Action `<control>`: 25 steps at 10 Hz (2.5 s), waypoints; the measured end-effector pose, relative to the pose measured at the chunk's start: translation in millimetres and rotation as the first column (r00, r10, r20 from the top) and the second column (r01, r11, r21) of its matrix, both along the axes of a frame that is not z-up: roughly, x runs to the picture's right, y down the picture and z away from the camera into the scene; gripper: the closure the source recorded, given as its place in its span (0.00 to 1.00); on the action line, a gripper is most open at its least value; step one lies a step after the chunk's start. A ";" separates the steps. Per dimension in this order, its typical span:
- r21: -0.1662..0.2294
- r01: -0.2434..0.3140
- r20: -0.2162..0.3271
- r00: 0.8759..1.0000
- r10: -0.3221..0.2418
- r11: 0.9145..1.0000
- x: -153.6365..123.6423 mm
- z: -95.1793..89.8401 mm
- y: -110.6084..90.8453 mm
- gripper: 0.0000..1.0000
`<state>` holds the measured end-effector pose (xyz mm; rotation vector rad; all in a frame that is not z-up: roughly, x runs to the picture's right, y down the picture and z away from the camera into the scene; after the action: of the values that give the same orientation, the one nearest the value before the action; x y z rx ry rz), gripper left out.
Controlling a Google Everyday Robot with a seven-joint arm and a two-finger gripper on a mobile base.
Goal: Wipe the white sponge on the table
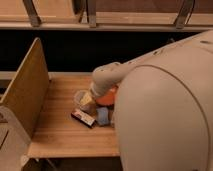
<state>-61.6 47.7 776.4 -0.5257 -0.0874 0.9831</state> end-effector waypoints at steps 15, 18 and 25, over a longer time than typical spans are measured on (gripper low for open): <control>-0.063 -0.011 -0.072 0.997 0.007 0.998 16.6 5.3 13.7 0.20; -0.174 -0.083 -0.185 0.982 0.050 0.981 43.2 16.9 45.3 0.20; -0.256 -0.085 -0.241 0.970 0.022 0.963 48.0 21.8 70.5 0.20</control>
<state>-13.5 118.2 798.1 -0.6495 0.2481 1.1116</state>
